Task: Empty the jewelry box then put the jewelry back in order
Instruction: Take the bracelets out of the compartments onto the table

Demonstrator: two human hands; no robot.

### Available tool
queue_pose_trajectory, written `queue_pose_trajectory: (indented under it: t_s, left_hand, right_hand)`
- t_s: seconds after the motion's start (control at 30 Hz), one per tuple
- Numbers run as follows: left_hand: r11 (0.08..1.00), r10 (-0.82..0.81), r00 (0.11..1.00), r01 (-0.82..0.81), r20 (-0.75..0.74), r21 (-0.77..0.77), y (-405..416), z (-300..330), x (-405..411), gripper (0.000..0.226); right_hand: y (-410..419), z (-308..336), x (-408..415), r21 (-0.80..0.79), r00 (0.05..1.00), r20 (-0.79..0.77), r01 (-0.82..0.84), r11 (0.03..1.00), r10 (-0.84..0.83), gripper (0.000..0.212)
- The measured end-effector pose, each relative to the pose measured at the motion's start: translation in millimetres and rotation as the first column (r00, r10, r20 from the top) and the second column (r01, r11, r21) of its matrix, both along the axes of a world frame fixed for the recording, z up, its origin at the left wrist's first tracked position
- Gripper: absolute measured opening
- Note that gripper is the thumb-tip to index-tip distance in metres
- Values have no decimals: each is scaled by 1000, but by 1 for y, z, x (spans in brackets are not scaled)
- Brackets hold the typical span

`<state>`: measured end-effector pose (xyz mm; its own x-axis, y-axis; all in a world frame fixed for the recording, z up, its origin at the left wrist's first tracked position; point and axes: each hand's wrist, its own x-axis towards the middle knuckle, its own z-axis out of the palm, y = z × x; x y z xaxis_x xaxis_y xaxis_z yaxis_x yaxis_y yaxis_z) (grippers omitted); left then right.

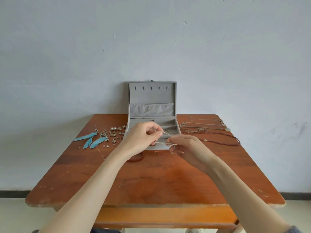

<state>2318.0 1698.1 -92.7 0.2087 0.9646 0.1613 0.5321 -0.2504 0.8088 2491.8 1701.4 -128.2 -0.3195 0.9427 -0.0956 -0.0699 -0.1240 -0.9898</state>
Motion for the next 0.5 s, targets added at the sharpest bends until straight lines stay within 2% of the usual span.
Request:
queue_pose_trajectory:
  t_s: [0.1,0.2,0.3,0.4,0.5]
  left_hand:
    - [1000,-6,1000,6,-2,1,-1,-1,-2,8]
    - [1000,-4,1000,4,-26,0,-1,-2,-2,8]
    - [1000,4,999,-5,-33,-9,0,-4,-2,9]
    - [999,28,999,-29,-35,-33,0,-9,-2,9]
    - [994,77,997,-79,-21,-78,2,-19,0,6]
  right_hand:
    - [-3,-1,1,-83,988,-146,-72,994,59,20]
    - [-5,-2,1,-151,977,-196,-109,982,78,28]
    - [-4,-2,3,-178,982,-174,-102,979,71,29]
    - [-2,-5,7,-134,987,-135,-107,985,88,18]
    - [0,-7,10,-107,1000,0,-23,994,23,10]
